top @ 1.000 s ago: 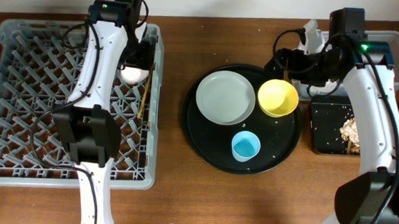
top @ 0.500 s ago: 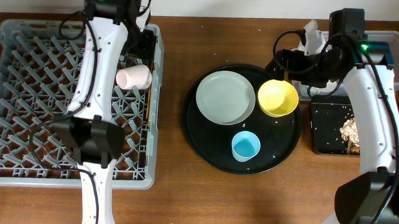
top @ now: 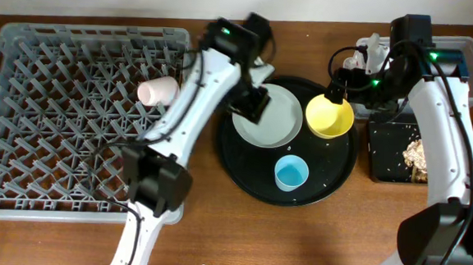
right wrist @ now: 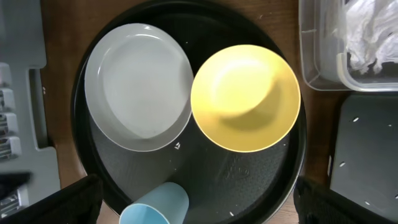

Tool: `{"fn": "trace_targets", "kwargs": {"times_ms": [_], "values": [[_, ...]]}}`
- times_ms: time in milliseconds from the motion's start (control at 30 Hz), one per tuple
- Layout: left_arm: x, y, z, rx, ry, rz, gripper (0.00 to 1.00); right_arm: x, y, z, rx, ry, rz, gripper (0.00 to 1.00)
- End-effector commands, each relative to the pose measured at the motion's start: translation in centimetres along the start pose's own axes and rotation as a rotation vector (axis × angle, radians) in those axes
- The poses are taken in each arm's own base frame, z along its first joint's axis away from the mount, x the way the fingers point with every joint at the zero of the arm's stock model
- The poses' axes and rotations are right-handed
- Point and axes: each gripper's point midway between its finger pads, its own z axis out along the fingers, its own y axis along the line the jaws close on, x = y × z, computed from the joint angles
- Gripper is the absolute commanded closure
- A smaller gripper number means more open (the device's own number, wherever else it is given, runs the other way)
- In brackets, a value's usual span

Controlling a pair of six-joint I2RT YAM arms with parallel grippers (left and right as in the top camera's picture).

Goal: Sort waste into correct bins and load items into the dishwasher rack
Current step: 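Grasp the blue cup on the tray with the right gripper and lift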

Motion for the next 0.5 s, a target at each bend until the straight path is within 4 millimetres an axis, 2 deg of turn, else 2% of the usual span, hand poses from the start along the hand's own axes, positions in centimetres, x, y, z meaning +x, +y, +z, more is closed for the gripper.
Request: {"fn": "trace_targets", "kwargs": {"times_ms": [0, 67, 100, 133, 200, 267, 333, 467], "values": [[0.7, -2.1, 0.8, 0.038, 0.03, -0.002, 0.32, 0.2, -0.3, -0.6, 0.019, -0.007, -0.003, 0.02], [0.8, -2.5, 0.8, 0.052, 0.036, 0.001, 0.33, 0.6, -0.3, -0.6, 0.016, 0.011, 0.001, 0.01], [0.8, -2.3, 0.8, 0.052, 0.037, -0.003, 0.33, 1.9, 0.1, -0.6, 0.002, 0.066, 0.012, 0.0], [0.7, -2.0, 0.7, 0.051, 0.033, -0.017, 0.33, 2.6, 0.4, -0.5, -0.007, 0.093, 0.016, 0.06], [0.2, -0.7, 0.5, 0.051, 0.014, -0.071, 0.33, 5.7, 1.4, 0.4, -0.022, 0.213, 0.022, 0.17], [-0.3, 1.0, 0.2, 0.051, -0.008, -0.131, 0.33, 8.9, 2.5, 2.1, -0.033, 0.328, 0.007, 0.23], [-0.6, 2.4, 0.0, 0.053, -0.026, -0.163, 0.33, 12.0, 3.6, 4.4, -0.043, 0.418, -0.024, 0.36], [-0.8, 3.9, -0.3, 0.052, -0.041, -0.193, 0.32, 15.0, 3.2, 7.1, -0.016, 0.482, 0.011, 0.44]]}}
